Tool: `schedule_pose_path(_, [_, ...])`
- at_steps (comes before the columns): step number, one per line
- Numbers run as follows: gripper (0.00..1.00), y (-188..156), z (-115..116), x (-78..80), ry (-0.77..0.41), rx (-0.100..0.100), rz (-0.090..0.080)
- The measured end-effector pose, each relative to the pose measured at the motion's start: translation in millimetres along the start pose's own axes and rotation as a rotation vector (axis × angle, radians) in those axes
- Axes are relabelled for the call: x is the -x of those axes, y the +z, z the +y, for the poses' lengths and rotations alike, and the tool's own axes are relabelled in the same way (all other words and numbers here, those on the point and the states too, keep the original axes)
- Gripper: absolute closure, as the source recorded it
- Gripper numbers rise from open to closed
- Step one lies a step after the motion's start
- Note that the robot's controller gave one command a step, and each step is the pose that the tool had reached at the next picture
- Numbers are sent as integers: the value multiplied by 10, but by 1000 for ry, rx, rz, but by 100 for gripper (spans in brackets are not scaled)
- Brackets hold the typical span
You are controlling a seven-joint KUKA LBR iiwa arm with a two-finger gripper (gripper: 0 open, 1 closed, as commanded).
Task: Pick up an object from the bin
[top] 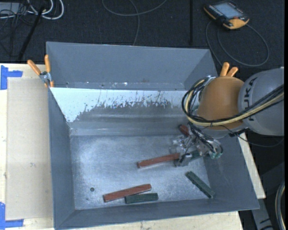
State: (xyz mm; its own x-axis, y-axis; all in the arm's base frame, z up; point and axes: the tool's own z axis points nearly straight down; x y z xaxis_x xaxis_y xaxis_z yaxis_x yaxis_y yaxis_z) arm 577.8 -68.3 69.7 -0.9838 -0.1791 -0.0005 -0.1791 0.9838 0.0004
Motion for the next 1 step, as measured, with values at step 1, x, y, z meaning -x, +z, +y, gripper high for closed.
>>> schedule_pose_path(1, [100,0,-133,55,-70,1,-1])
